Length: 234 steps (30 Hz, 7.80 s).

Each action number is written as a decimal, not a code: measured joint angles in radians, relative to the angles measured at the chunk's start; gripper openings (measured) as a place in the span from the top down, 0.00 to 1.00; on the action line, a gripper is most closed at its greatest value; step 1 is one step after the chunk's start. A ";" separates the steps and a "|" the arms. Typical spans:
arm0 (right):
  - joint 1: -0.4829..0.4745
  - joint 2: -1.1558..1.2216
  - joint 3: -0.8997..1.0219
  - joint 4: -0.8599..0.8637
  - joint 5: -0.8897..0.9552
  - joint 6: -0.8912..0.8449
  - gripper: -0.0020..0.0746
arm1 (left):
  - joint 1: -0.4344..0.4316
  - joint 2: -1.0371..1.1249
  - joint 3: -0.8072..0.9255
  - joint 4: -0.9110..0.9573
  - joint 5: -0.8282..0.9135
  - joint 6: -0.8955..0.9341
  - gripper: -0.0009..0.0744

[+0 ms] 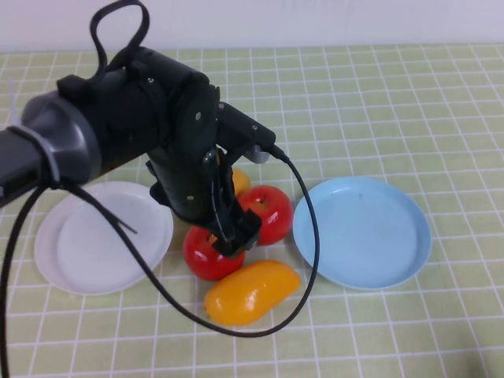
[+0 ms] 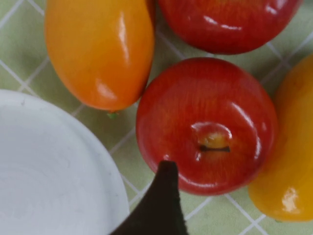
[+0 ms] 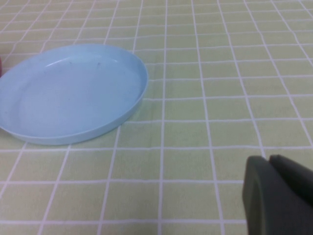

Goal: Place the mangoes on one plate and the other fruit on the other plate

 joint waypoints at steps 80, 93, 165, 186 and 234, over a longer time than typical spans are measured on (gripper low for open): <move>0.000 0.000 0.000 0.000 0.000 0.000 0.99 | 0.428 0.041 -0.054 0.115 0.143 -0.091 0.22; 0.000 0.000 0.000 0.000 0.000 0.000 0.99 | 0.429 0.095 -0.050 0.107 0.141 -0.097 0.10; 0.000 0.000 0.000 0.000 0.000 0.000 1.00 | -0.058 0.256 -0.219 0.126 -0.146 0.074 0.22; 0.000 0.000 0.000 0.000 0.000 0.000 0.99 | -0.058 0.244 -0.558 0.156 0.155 0.034 0.23; 0.000 0.000 0.002 0.000 0.000 0.000 0.99 | 0.249 0.126 -0.134 0.090 0.149 -0.100 0.23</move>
